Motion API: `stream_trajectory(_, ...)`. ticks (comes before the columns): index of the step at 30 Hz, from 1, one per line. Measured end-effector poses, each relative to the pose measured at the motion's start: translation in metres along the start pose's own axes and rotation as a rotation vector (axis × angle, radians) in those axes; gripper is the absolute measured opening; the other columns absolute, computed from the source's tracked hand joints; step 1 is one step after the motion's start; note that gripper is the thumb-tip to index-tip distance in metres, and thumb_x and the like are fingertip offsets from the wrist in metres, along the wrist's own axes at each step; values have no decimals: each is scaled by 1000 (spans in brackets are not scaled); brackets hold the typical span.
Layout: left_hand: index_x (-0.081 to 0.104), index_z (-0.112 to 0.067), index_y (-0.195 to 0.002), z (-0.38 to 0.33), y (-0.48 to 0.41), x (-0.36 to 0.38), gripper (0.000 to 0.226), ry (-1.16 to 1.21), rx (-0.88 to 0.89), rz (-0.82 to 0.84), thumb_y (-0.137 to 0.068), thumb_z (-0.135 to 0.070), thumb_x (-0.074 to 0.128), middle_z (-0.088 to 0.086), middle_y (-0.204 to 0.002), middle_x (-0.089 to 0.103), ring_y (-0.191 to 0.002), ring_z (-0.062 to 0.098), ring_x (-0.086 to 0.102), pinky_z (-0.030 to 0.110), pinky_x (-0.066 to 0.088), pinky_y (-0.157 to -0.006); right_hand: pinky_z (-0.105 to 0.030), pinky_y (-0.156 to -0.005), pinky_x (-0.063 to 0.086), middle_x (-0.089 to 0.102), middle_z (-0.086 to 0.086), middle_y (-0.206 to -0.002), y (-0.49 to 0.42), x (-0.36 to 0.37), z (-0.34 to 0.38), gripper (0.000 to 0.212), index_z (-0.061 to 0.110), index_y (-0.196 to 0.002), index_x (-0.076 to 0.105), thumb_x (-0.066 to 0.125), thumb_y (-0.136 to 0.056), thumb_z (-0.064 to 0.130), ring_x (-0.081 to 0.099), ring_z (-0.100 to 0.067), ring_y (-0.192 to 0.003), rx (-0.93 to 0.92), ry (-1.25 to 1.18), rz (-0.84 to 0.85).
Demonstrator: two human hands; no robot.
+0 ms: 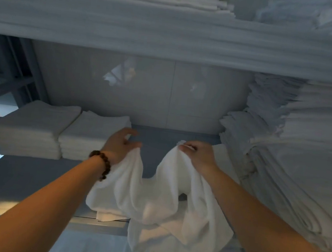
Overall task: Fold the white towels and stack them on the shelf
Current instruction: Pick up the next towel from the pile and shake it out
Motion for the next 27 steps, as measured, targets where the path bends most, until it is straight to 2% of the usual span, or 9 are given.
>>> stream_trajectory(3, 58, -21, -120, -49, 2, 50, 37, -42, 99, 212, -85, -29, 67, 3, -96, 60, -87, 18, 58, 28, 45, -78, -32, -74, 47, 72, -15, -87, 2, 22, 33, 26, 4, -83, 73, 71, -81, 29, 62, -18, -79, -48, -47, 48)
stream_trajectory(6, 66, -11, -96, -67, -2, 64, 21, -88, 155, 213, -87, -29, 64, -5, -74, 54, -68, 8, 49, 19, 34, -59, -32, -70, 46, 70, -20, -87, 1, 23, 44, 28, -1, -85, 71, 71, -82, 27, 58, -18, -76, -24, -148, 46)
stream_trajectory(8, 61, -11, -73, -70, -8, 58, 22, -64, 176, 166, -89, -27, 61, -6, -62, 49, -58, 6, 44, 14, 29, -51, -32, -74, 47, 69, -21, -91, 0, 15, 42, 26, -1, -89, 69, 71, -81, 24, 59, -20, -80, 27, -217, 17)
stream_trajectory(10, 55, -17, -66, -72, -15, 49, 26, -40, 193, 100, -90, -25, 60, -7, -61, 49, -57, 4, 44, 11, 32, -50, -33, -80, 49, 69, -18, -94, 1, 9, 39, 23, 1, -93, 67, 70, -82, 21, 62, -23, -85, 62, -247, 6)
stream_trajectory(14, 62, -13, -81, -69, -36, 24, 16, -34, 166, -69, -89, -27, 59, -4, -75, 58, -67, 4, 51, 8, 33, -53, -26, -72, 48, 65, -1, -81, 10, 17, 23, 23, 7, -100, 68, 71, -81, 19, 59, -12, -76, 106, -278, 113)
stream_trajectory(16, 63, -13, -84, -62, -47, 7, 16, 7, 128, -162, -88, -28, 60, -2, -79, 61, -71, 10, 54, 17, 37, -59, -21, -64, 43, 61, -1, -78, 17, 31, 7, 24, 3, -100, 67, 71, -81, 18, 55, -10, -70, 129, -233, 213)
stream_trajectory(19, 63, -14, -84, -47, -59, -12, 17, 59, 64, -256, -87, -30, 61, 1, -79, 63, -75, 18, 58, 25, 42, -64, -26, -65, 38, 55, -7, -75, 29, 52, -18, 18, 5, -79, 62, 65, -86, 21, 51, -16, -69, 147, -91, 334)
stream_trajectory(22, 63, -17, -86, -34, -63, -16, 11, 75, 48, -279, -85, -28, 64, -4, -83, 61, -78, 16, 58, 26, 46, -67, -29, -66, 33, 52, -10, -77, 25, 52, -31, 21, 6, -76, 53, 56, -90, 21, 49, -20, -73, 143, -4, 252)
stream_trajectory(27, 58, -30, -113, -25, -60, 8, 35, 118, 56, -33, -80, -30, 71, 0, -100, 62, -85, 13, 58, 19, 42, -67, -34, -81, 47, 71, -12, -92, 2, 23, -7, 18, 7, -91, 72, 62, -87, 22, 63, -23, -87, 88, -131, 37)
Point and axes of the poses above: each hand's wrist, its own y-axis away from the middle knuckle, its own x-axis out of the palm, z = x × y, the point moved 10 cm from there along -y, towards the middle knuckle
